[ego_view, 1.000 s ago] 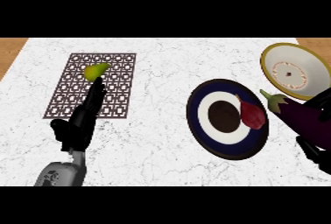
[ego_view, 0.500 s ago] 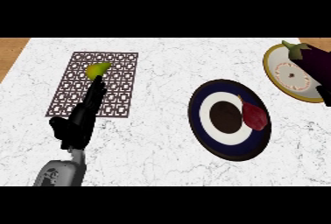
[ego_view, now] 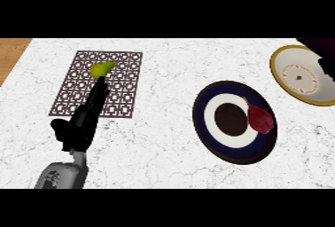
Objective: Pick the eggplant from the plate and place it in the bowl
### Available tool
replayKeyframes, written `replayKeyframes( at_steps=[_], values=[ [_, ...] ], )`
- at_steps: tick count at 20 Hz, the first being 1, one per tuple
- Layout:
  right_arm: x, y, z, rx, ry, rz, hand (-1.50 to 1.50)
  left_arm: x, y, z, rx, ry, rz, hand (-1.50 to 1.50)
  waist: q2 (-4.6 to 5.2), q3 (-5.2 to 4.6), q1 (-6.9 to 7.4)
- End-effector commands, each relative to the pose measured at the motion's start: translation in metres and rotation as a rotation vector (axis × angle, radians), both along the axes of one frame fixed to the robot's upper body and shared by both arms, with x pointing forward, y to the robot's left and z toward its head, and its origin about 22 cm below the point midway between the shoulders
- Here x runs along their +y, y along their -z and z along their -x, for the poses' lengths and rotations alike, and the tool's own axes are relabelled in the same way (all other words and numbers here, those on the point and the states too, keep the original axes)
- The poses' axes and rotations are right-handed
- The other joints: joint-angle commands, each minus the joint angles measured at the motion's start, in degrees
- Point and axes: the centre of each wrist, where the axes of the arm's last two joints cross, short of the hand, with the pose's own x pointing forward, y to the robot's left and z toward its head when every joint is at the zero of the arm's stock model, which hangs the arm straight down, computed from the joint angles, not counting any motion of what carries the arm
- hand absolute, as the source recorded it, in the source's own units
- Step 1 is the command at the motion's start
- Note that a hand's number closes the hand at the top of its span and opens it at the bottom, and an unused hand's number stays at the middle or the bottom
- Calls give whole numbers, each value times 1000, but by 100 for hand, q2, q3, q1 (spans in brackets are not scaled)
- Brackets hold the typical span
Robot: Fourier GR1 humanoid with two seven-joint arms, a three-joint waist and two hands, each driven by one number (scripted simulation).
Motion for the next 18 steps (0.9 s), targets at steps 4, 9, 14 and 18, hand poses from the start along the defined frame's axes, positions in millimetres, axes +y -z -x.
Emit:
replayKeyframes(
  at_steps=[4, 9, 14, 18],
  values=[
    [-35, 50, -43, 14, 110, 113, 150, -9, 0, -2, 1, 27, 4, 0, 44, 6, 97],
    [-71, 78, -47, 30, 161, 133, 150, 1, -8, 2, -4, 33, -2, 0, 43, 11, 118],
    [-81, 103, -53, 62, 196, 133, 150, -10, -3, -3, -6, 31, -2, 0, 69, 15, 144],
    [-88, 114, -51, 177, 166, 115, 150, -7, -6, -3, -24, 51, 10, 0, 124, 22, 262]
  ],
)
